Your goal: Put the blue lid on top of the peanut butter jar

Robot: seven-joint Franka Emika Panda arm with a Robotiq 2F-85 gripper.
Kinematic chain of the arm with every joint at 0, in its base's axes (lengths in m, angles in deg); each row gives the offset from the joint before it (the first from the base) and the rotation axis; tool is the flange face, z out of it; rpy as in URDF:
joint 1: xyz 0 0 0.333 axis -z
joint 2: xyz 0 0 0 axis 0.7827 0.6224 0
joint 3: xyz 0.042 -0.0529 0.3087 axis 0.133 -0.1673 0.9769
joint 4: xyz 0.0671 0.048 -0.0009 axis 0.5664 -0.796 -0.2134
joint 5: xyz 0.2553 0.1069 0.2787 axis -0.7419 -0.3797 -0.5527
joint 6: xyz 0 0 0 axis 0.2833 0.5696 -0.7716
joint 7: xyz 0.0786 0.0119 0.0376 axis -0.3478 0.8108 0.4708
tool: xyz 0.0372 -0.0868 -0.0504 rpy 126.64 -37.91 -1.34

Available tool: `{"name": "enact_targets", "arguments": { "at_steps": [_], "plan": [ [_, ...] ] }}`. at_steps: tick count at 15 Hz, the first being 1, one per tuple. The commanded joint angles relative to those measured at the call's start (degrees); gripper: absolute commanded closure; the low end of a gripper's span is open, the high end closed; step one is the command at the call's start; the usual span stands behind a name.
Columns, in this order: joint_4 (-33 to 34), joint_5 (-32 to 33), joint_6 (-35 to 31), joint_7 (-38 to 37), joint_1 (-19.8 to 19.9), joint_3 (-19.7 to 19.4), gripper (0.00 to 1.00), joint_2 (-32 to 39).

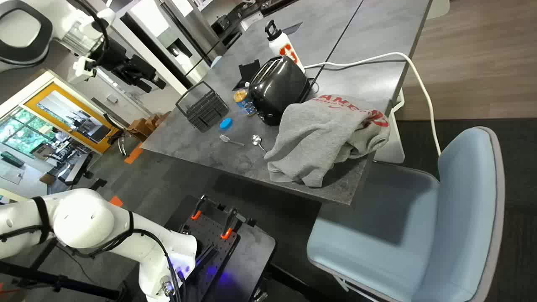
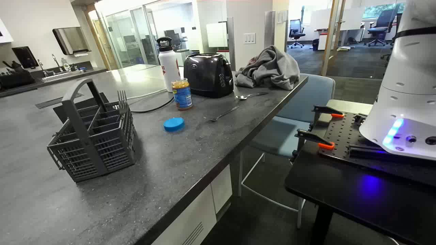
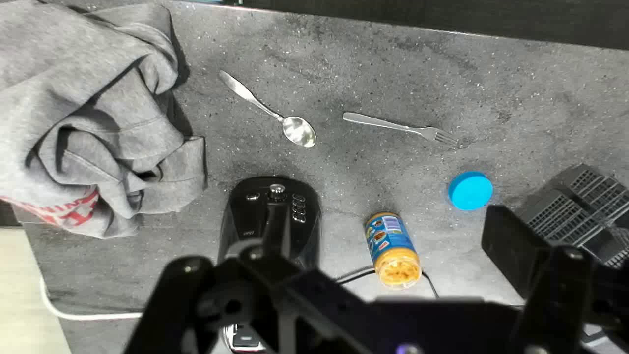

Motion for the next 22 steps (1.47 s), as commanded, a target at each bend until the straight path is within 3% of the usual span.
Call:
{"name": "enact_targets", "arguments": {
  "at_steps": [1,9,12,14,17,22],
  "plan": [
    [0.1,-0.2,0.1,0.1,0.3,0.2,0.0,0.1],
    [0.1,-0.2,0.1,0.1,0.3,0.2,0.0,0.1],
    [-2.2,-0.8,-3.0,-0.6,-2.1,3.8,0.0,1.8],
    [-4.5,-0.8,-8.0,-1.0,-4.2,7.0,0.0,4.3],
    [-7.7,-2.7,-21.8,-2.3,-7.5,10.6,0.0,11.5],
    [-7.7,-0.8,-41.5,-9.6,-8.8,17.2,0.0,29.3]
  ]
}}
